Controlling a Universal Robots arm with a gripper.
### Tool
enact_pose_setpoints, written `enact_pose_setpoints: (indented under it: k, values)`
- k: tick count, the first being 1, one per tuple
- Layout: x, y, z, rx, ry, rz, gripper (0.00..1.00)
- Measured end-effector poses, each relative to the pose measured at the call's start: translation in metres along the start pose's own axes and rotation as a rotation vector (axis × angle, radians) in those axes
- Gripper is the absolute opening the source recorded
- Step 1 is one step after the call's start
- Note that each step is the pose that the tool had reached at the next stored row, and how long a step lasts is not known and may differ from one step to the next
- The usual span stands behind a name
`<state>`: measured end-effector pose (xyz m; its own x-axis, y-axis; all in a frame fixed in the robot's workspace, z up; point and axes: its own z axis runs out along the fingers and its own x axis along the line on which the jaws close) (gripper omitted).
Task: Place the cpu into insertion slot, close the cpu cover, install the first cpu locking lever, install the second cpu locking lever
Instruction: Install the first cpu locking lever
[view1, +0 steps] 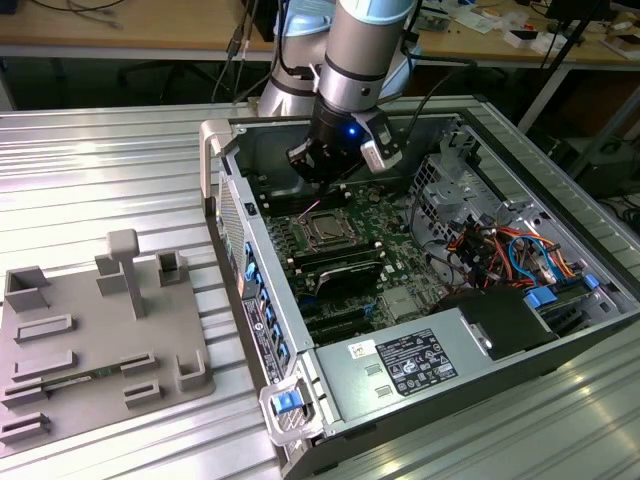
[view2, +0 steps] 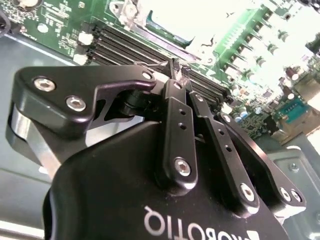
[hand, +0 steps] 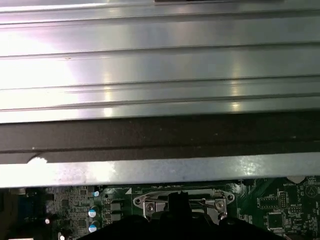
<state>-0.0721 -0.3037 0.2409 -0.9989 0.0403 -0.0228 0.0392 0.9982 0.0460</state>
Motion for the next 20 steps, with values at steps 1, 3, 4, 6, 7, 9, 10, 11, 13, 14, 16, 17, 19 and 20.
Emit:
enact_pose_setpoints:
  k: [1,3,4,6,7,9,10,11,13,14,16,17,19,20]
  values:
    - [0.0,0.0,0.0,0.0,0.0001,0.0,0.11]
    - [0.0,0.0,-0.0001,0.0002,0.0002,-0.001,0.11]
    - [-0.0002,0.0001,0.0,0.0002,0.0002,-0.001,0.11]
    - [-0.0005,0.0036,0.0002,0.001,0.0002,-0.002,0.11]
    - [-0.0005,0.0042,0.0002,0.0012,0.0002,-0.003,0.11]
    - [-0.0005,0.0048,0.0002,0.0013,0.0004,-0.005,0.11]
    - [-0.0005,0.0048,0.0002,0.0011,0.0005,-0.01,0.11]
    - [-0.0005,0.0048,0.0003,0.001,0.0007,-0.014,0.11]
    - [-0.0006,0.0049,0.0007,0.0001,0.0021,-0.044,0.11]
    - [-0.0007,0.0049,0.0008,-0.0007,0.0028,-0.059,0.11]
    - [-0.0007,0.0049,0.0013,-0.0037,0.0036,-0.08,0.11]
    - [-0.0008,0.0048,0.0015,-0.0078,0.0039,-0.085,0.11]
    - [-0.0008,0.0048,0.0018,-0.0232,0.0043,-0.094,0.11]
    - [-0.0008,0.0048,0.0019,-0.0318,0.0045,-0.098,0.11]
